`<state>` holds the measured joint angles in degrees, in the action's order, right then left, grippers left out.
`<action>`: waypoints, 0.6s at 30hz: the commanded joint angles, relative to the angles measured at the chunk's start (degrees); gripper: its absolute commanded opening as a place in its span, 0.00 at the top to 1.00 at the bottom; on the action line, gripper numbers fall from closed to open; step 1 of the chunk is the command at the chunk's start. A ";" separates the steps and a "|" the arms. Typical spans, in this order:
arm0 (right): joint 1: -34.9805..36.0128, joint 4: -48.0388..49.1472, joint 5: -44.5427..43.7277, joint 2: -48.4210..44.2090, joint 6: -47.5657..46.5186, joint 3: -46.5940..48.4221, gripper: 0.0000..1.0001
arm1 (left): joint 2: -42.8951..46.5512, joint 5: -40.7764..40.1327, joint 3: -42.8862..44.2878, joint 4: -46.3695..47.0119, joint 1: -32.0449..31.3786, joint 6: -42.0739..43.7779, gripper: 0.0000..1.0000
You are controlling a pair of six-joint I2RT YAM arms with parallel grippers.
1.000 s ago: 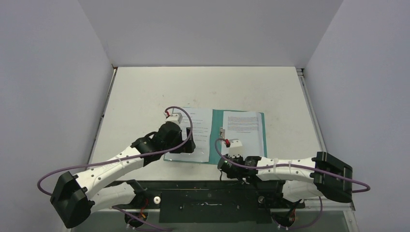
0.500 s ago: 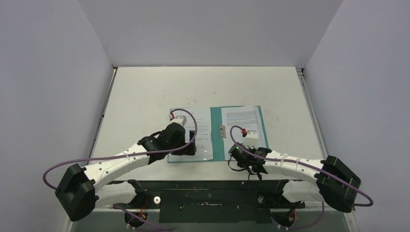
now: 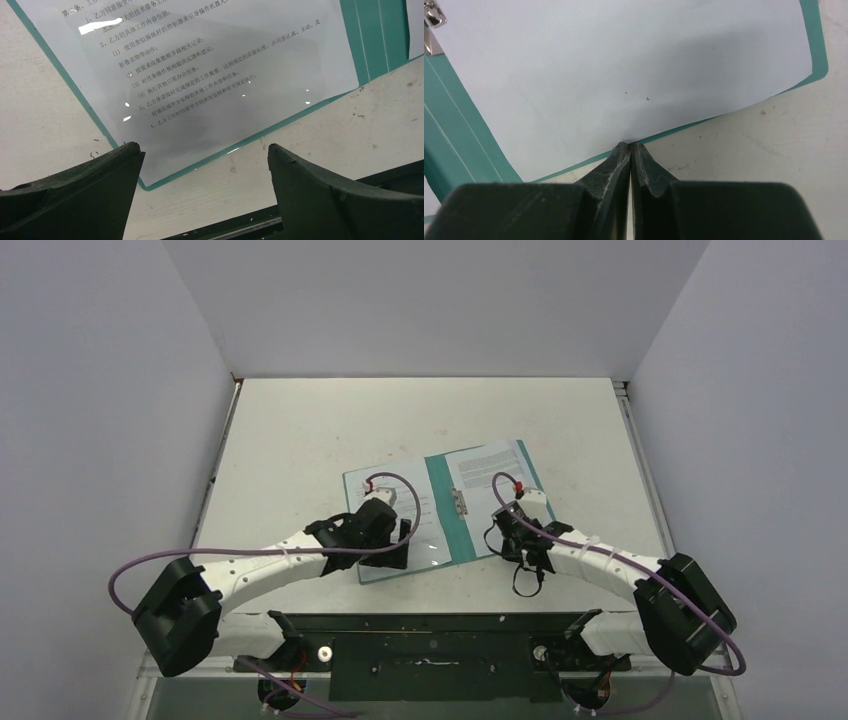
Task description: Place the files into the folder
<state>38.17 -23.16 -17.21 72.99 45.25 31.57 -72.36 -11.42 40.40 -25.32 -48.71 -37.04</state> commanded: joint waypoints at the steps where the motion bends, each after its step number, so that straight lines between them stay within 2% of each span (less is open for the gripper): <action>1: -4.60 4.82 3.92 2.19 -5.88 2.94 0.94 | -1.16 -2.13 4.07 0.78 -0.59 1.04 0.03; 8: -8.01 4.09 6.51 4.23 -9.64 6.08 0.94 | -4.02 -4.80 6.05 0.87 -0.77 1.13 0.04; 18: -8.21 -1.44 9.47 1.86 -14.52 13.99 0.94 | -9.48 -8.00 8.09 2.40 -0.77 0.89 0.04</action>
<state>30.28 -23.38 -9.43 76.82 33.78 40.93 -80.31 -17.10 45.78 -25.17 -49.10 -36.71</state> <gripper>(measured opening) 0.065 0.966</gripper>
